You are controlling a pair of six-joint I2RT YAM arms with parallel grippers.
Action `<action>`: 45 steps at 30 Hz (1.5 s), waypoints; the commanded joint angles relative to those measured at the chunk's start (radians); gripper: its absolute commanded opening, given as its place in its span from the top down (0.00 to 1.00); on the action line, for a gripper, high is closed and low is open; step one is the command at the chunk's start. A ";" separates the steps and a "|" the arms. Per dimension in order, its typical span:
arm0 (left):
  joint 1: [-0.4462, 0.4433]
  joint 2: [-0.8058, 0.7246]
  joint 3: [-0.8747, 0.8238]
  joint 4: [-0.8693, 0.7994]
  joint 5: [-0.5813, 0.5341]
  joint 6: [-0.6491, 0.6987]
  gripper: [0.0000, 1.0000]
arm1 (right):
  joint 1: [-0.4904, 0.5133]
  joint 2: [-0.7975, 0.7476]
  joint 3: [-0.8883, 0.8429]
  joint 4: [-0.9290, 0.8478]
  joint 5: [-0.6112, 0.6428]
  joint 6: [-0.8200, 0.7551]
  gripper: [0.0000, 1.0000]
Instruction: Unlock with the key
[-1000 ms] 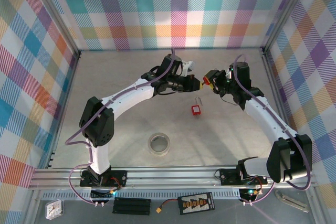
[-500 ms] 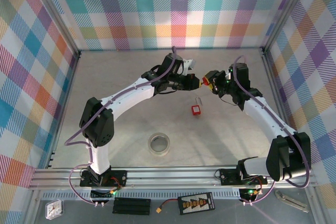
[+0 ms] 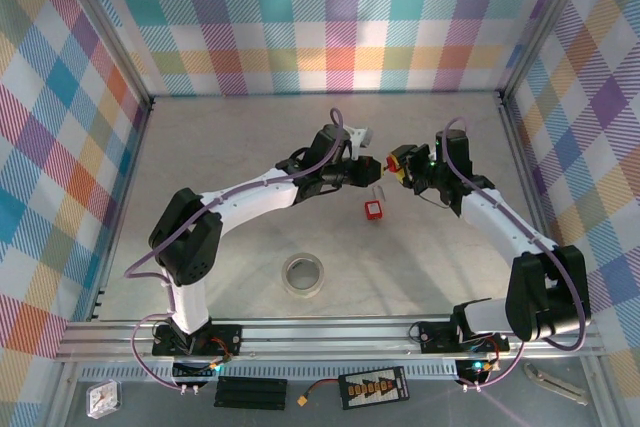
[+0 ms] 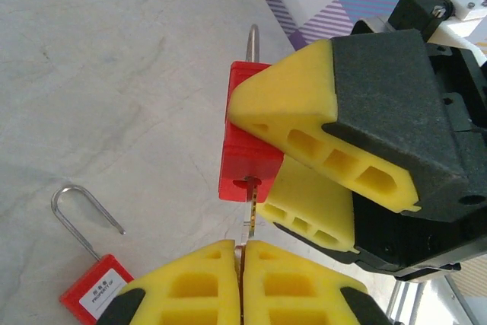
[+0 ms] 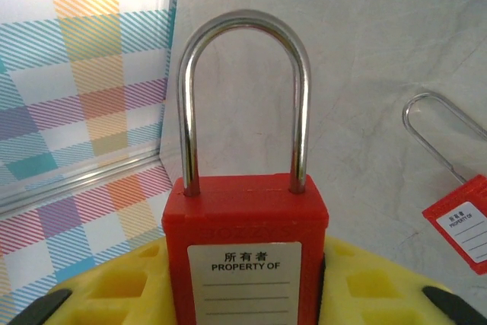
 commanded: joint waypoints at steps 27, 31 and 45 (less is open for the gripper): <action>0.070 0.132 0.033 0.542 0.081 -0.455 1.00 | 0.143 -0.097 0.048 -0.264 -0.314 -0.198 1.00; 0.024 0.089 0.004 0.483 0.011 -0.266 1.00 | 0.143 -0.093 0.017 -0.181 -0.342 -0.114 1.00; -0.093 0.040 0.146 0.082 -0.178 0.296 1.00 | 0.144 -0.085 -0.034 -0.047 -0.431 0.004 1.00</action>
